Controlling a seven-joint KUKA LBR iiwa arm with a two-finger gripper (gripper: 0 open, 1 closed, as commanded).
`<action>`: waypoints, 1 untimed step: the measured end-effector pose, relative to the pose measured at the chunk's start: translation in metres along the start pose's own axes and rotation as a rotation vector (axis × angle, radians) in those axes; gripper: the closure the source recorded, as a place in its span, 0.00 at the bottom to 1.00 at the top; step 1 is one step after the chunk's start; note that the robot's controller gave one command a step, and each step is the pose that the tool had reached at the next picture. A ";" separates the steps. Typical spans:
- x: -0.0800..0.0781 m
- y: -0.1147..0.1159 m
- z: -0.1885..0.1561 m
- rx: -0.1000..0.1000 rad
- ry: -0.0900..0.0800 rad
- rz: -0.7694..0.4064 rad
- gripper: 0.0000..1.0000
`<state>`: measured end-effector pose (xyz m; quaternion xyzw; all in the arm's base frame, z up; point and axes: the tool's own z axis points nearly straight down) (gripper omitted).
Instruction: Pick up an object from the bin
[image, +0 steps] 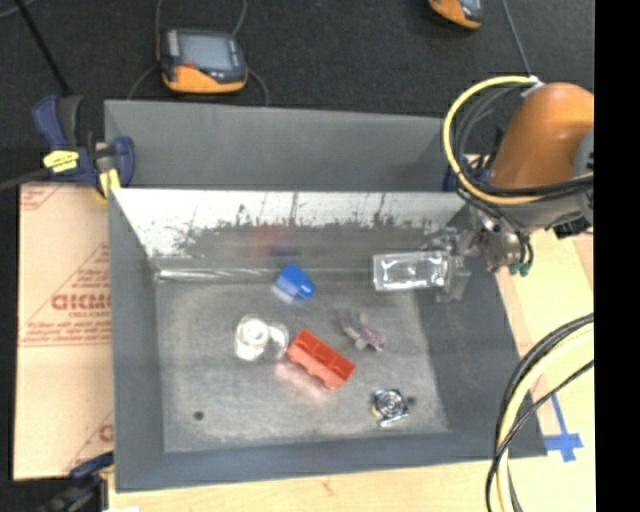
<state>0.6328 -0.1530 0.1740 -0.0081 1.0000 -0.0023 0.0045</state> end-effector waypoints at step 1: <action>0.005 0.001 -0.173 0.000 -0.002 -0.010 1.00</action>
Offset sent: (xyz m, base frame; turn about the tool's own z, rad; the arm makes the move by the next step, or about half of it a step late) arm -0.0080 0.0027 0.1683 -0.0153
